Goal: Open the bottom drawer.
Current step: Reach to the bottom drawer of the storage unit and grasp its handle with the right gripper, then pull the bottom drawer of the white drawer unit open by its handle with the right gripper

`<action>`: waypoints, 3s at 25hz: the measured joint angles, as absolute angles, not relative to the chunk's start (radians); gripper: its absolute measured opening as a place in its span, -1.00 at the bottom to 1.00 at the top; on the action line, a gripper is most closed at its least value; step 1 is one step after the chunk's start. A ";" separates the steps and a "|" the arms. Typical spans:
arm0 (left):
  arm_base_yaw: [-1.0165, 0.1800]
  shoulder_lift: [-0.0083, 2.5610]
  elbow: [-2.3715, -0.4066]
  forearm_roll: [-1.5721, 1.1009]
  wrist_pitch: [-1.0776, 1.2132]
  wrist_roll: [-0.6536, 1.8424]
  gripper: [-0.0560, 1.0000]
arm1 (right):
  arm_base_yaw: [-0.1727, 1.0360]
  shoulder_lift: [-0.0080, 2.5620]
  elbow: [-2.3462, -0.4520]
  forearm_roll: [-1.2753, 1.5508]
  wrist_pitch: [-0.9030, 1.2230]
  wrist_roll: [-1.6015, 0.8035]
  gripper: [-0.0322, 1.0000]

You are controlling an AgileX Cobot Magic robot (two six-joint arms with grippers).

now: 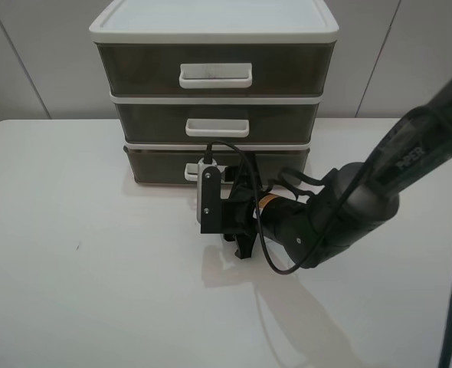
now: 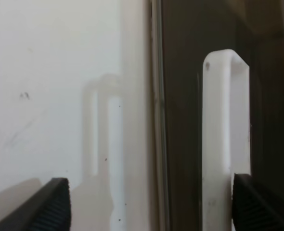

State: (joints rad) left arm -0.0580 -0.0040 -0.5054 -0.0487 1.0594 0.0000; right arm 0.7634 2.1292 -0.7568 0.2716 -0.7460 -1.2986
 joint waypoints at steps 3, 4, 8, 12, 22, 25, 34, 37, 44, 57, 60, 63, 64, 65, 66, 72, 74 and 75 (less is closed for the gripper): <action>-0.058 -0.004 -0.505 -0.049 1.059 0.000 0.52 | 0.763 2.129 -0.771 0.275 -0.741 -1.299 0.38; -0.058 -0.004 -0.505 -0.049 1.059 0.000 0.52 | 0.763 2.129 -0.777 0.277 -0.736 -1.299 0.38; -0.058 -0.004 -0.505 -0.049 1.059 0.000 0.52 | 0.763 2.134 -0.803 0.292 -0.707 -1.299 0.38; -0.058 -0.004 -0.505 -0.049 1.059 0.000 0.52 | 0.763 2.148 -0.808 0.293 -0.704 -1.314 0.38; -0.058 -0.004 -0.505 -0.049 1.059 0.000 0.52 | 0.758 2.156 -0.809 0.298 -0.709 -1.318 0.36; -0.058 -0.004 -0.505 -0.049 1.059 0.000 0.52 | 0.752 2.156 -0.809 0.298 -0.714 -1.320 0.20; -0.058 -0.004 -0.505 -0.049 1.059 0.000 0.52 | 0.751 2.156 -0.814 0.320 -0.770 -1.333 -0.72; -0.058 -0.004 -0.505 -0.049 1.059 0.000 0.52 | 0.751 2.156 -0.814 0.321 -0.769 -1.361 -0.72; -0.058 -0.004 -0.505 -0.049 1.059 0.000 0.52 | 0.755 2.118 -0.789 0.337 -0.735 -1.373 -0.72; -0.058 -0.004 -0.505 -0.049 1.059 0.000 0.52 | 0.871 2.036 -0.686 0.478 -0.697 -1.385 -0.72; -0.058 -0.004 -0.505 -0.049 1.059 0.000 0.52 | 0.913 2.035 -0.686 0.540 -0.698 -1.392 -0.72; -0.058 -0.004 -0.505 -0.049 1.059 0.000 0.52 | 0.958 2.035 -0.686 0.605 -0.702 -1.399 -0.72; -0.058 -0.004 -0.505 -0.049 1.059 0.000 0.52 | 0.973 2.035 -0.686 0.619 -0.704 -1.405 -0.72; -0.058 -0.004 -0.505 -0.049 1.059 0.000 0.52 | 0.985 2.034 -0.682 0.632 -0.706 -1.412 -0.72; -0.058 -0.004 -0.505 -0.049 1.059 0.000 0.52 | 0.996 2.034 -0.675 0.642 -0.713 -1.422 -0.72; -0.058 -0.004 -0.505 -0.049 1.059 0.000 0.52 | 1.041 1.986 -0.632 0.687 -0.697 -1.450 -0.72; -0.058 -0.004 -0.505 -0.049 1.059 0.000 0.52 | 1.041 1.964 -0.616 0.699 -0.680 -1.458 -0.72; -0.058 -0.004 -0.505 -0.049 1.059 0.000 0.52 | 1.041 1.953 -0.608 0.699 -0.671 -1.460 -0.72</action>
